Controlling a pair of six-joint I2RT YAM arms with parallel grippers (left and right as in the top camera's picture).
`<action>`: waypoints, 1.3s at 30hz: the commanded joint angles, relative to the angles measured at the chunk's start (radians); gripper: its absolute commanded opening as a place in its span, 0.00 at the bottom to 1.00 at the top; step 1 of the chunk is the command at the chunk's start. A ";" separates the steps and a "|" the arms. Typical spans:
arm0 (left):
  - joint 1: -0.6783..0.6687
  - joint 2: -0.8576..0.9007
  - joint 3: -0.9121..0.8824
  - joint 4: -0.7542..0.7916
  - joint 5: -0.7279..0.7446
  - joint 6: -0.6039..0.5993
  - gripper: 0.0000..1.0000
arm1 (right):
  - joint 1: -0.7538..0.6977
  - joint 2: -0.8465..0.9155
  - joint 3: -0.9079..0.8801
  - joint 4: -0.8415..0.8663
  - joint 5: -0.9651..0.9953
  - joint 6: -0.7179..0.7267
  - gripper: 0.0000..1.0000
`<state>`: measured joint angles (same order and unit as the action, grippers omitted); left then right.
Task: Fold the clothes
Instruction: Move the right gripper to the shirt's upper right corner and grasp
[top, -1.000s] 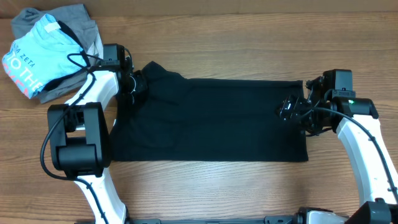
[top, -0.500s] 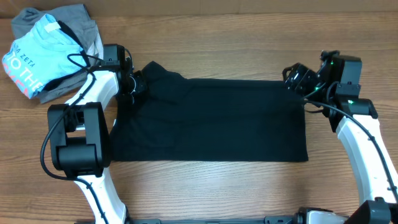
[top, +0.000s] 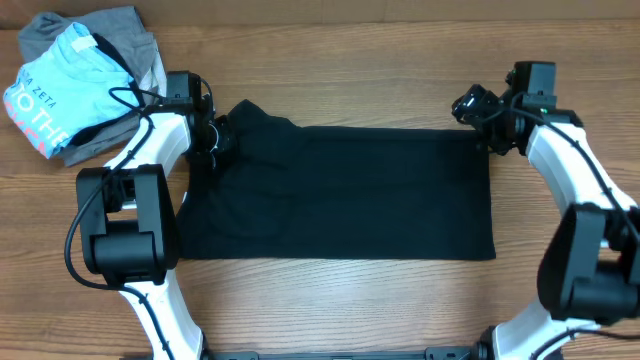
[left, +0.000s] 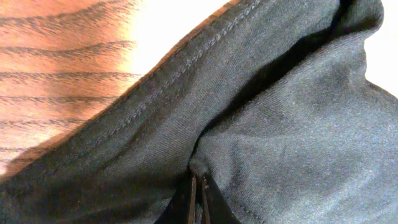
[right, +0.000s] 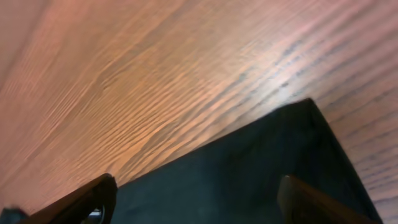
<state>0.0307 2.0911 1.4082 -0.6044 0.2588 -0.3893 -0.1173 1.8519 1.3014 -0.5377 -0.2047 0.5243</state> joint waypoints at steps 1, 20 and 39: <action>0.002 0.020 0.004 -0.013 0.004 0.008 0.04 | -0.031 0.008 0.042 -0.019 0.024 0.090 0.83; 0.002 0.020 0.004 -0.012 0.003 0.008 0.04 | -0.066 0.164 0.042 0.056 0.001 0.152 0.77; 0.002 0.020 0.004 -0.008 0.000 0.008 0.05 | -0.065 0.170 0.042 0.107 -0.004 0.107 0.53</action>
<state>0.0307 2.0911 1.4090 -0.6052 0.2584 -0.3893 -0.1871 2.0228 1.3212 -0.4370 -0.2062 0.6464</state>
